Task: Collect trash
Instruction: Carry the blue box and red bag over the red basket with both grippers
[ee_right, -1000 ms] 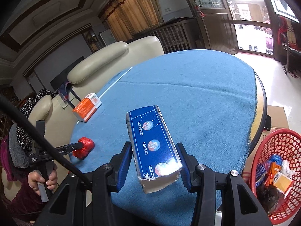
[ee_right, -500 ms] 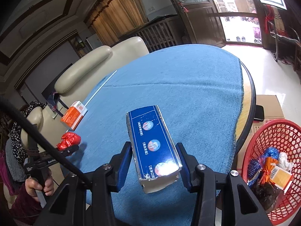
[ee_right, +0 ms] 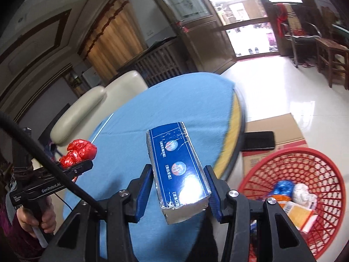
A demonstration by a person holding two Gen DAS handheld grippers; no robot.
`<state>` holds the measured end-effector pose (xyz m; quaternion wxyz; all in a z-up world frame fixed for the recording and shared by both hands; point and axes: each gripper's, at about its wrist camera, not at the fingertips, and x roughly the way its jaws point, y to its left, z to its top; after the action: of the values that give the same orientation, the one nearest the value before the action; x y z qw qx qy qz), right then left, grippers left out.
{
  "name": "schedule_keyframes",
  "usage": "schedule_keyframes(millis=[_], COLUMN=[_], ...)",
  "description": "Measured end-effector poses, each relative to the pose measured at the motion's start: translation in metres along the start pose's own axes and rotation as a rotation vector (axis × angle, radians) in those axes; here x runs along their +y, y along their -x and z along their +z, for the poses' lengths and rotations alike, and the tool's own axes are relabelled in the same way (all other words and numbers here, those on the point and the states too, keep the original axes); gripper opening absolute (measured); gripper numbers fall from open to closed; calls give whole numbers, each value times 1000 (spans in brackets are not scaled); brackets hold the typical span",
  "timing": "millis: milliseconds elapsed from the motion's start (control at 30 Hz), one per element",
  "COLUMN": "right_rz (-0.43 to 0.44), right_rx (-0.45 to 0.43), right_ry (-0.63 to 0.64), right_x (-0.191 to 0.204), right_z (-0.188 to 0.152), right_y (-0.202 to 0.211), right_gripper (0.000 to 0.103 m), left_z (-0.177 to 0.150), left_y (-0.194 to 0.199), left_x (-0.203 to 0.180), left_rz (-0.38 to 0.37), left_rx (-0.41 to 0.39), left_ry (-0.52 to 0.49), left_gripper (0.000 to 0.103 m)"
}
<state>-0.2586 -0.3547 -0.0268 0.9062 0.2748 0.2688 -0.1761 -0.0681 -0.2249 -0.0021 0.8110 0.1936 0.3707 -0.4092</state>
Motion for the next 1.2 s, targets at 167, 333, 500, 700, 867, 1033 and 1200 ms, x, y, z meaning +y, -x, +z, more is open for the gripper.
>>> schedule_keyframes(millis=[167,333,500,700,867,1033,1200], right_rz=[-58,-104,-115,-99,-90,-85,-80], right_rx=[-43,-62,-64,-46,-35,-30,-14], right_ry=[-73,-121,-141,-118,-85,-81,-77], right_x=[-39,-67,-76,-62,-50,-46,-46], right_z=[5,5,5,5,2,2,0], right_y=[22,37,41,30,27,25,21], right_gripper=[50,50,50,50,50,50,50], left_z=[15,19,22,21,18,16,13], left_y=[-9,-11,-13,-15,-13,-12,-12], left_x=[-24,-39,-41,-39,-43,-48,-47], left_rz=[-54,-81,-77,-43,-20,8,20], left_rx=[17,24,38,48,46,38,38], left_ry=[-44,-61,-63,-55,-65,-80,-76], left_gripper=[47,47,47,47,47,47,47])
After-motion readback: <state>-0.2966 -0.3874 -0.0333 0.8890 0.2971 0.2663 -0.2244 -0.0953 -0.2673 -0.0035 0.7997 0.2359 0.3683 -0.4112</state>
